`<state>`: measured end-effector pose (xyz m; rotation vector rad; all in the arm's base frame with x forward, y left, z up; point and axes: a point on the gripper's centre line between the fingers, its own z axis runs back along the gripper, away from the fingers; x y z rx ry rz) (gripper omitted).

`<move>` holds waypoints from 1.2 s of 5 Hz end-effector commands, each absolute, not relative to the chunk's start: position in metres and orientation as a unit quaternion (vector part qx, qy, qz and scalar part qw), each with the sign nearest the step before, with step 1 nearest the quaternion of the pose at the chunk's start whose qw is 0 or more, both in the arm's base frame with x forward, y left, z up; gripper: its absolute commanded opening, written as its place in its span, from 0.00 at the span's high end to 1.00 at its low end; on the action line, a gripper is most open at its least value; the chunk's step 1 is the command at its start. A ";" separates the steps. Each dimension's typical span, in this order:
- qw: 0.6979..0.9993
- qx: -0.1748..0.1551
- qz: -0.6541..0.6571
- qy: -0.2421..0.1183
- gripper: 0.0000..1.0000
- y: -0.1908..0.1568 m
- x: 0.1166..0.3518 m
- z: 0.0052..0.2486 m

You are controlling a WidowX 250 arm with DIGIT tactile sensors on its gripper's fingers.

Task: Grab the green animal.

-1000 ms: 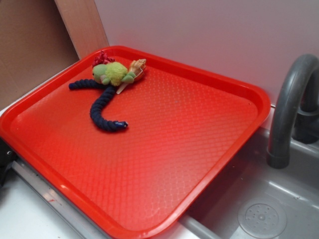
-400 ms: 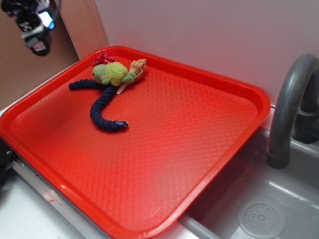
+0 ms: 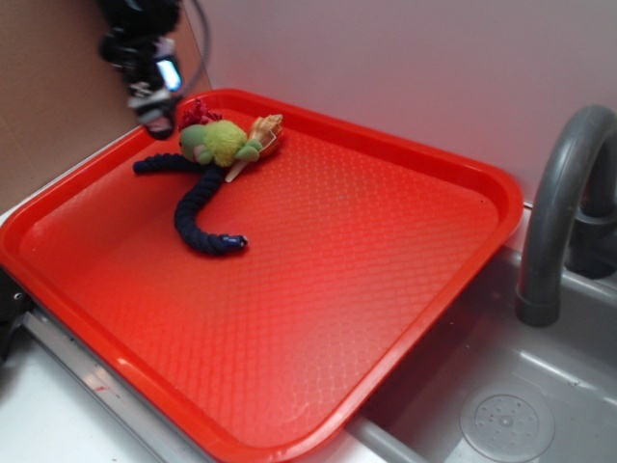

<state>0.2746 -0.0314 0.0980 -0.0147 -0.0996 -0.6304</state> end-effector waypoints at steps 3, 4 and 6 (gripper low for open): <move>0.889 -0.002 -0.456 -0.039 0.00 -0.037 0.292 0.061; 0.893 -0.007 -0.449 -0.041 1.00 -0.032 0.290 0.062; 0.949 0.064 -0.310 0.019 1.00 -0.027 0.290 0.092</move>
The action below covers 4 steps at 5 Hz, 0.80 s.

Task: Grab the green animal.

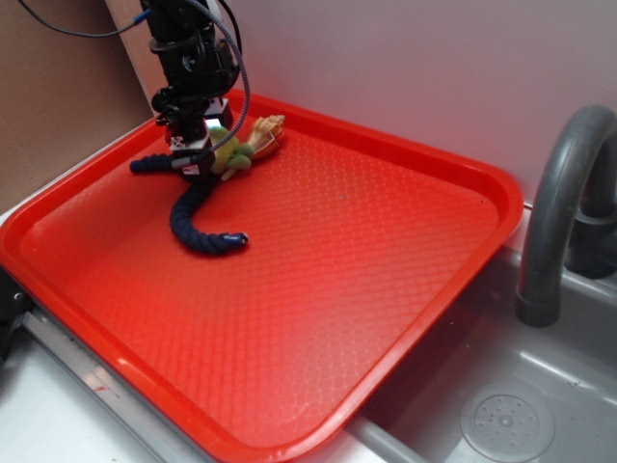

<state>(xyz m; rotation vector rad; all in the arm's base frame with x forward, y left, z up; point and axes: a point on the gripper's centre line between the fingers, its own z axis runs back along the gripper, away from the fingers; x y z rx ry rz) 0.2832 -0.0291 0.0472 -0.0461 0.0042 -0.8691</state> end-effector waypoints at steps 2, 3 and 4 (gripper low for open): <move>0.993 0.076 -0.090 -0.018 1.00 -0.042 0.242 0.192; 0.996 0.069 -0.045 -0.030 1.00 -0.045 0.226 0.217; 0.998 0.011 0.006 -0.063 1.00 -0.036 0.215 0.230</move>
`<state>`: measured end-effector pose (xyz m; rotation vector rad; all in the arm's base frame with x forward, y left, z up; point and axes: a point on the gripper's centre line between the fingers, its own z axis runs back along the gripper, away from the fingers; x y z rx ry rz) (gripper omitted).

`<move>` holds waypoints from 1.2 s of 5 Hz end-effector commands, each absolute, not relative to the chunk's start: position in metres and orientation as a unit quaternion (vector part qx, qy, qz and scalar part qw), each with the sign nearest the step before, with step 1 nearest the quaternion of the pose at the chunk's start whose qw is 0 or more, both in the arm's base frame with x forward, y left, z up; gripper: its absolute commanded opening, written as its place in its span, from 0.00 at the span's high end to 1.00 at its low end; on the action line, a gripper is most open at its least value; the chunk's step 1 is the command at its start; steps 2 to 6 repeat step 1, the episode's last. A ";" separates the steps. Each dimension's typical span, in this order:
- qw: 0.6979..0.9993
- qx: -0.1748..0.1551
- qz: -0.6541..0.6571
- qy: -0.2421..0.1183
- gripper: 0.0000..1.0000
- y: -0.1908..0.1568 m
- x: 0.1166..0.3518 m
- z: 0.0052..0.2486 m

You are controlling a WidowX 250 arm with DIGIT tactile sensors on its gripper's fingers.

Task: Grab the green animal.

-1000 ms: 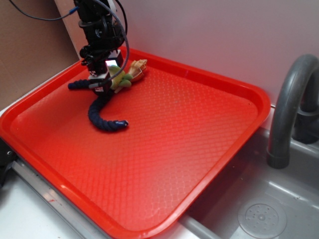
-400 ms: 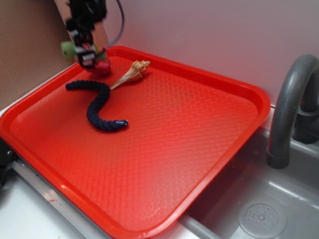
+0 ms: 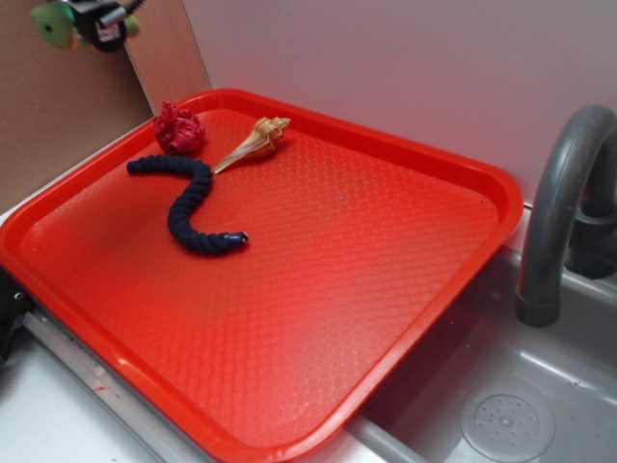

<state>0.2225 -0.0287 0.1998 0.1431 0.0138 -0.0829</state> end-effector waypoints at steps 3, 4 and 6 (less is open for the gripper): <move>0.997 -0.019 -0.021 -0.074 1.00 -0.027 0.219 0.227; 0.997 -0.019 -0.021 -0.074 1.00 -0.027 0.219 0.227; 0.997 -0.019 -0.021 -0.074 1.00 -0.027 0.219 0.227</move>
